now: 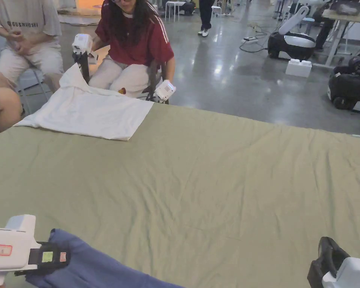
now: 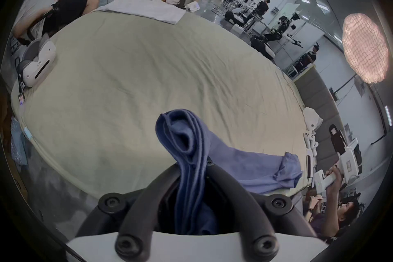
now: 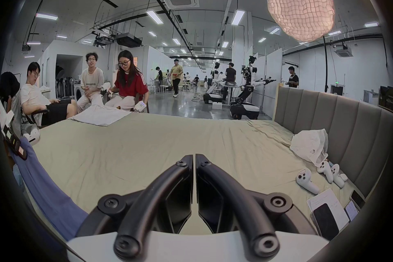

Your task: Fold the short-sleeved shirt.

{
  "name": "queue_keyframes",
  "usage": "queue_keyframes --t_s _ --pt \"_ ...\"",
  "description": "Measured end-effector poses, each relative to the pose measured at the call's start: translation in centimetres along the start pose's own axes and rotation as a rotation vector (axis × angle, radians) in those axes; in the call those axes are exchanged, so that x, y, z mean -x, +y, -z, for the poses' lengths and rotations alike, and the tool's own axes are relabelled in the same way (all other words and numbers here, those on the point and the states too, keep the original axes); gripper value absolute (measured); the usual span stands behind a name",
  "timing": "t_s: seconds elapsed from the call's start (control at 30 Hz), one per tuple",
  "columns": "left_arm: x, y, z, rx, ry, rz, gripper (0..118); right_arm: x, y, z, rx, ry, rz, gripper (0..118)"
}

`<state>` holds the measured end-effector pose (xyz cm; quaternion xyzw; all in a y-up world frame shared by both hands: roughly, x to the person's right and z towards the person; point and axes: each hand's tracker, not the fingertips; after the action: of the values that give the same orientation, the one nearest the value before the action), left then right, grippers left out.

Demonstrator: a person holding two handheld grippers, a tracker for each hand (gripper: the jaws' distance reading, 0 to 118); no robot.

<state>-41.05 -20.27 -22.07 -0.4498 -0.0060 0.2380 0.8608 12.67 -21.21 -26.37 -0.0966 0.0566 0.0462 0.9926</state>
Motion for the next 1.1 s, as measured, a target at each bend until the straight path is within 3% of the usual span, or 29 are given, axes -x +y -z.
queue_keyframes --t_s 0.2,0.33,0.47,0.6,0.77,0.93,1.0,1.1 --pt "-6.0 -1.5 1.6 0.026 -0.202 -0.022 3 -0.5 -0.4 -0.3 0.006 -0.001 0.012 1" --pt "-10.9 -3.8 5.1 0.074 -0.21 0.011 3 -1.0 -1.0 -0.6 0.02 -0.008 0.02 1" --pt "-13.1 -5.8 10.0 0.145 -0.193 0.022 3 -1.7 -1.6 -0.9 0.034 -0.022 0.028 1" --pt "-16.1 -8.6 14.5 0.208 -0.076 0.146 3 -2.4 -2.1 -1.2 0.047 -0.038 0.031 1" --pt "-17.7 -11.2 17.6 0.25 0.033 0.17 5 -3.2 -2.4 -1.6 0.056 -0.058 0.028 1" --pt "-17.9 -11.8 17.6 0.243 0.003 0.175 37 -3.5 -2.5 -1.6 0.066 -0.068 0.035 1" --pt "-18.6 -11.5 16.5 0.251 -0.028 0.162 58 -3.5 -2.6 -1.6 0.07 -0.068 0.033 1" --pt "-18.2 -10.5 14.4 0.214 -0.08 0.131 60 -3.4 -2.5 -1.6 0.072 -0.064 0.032 1"
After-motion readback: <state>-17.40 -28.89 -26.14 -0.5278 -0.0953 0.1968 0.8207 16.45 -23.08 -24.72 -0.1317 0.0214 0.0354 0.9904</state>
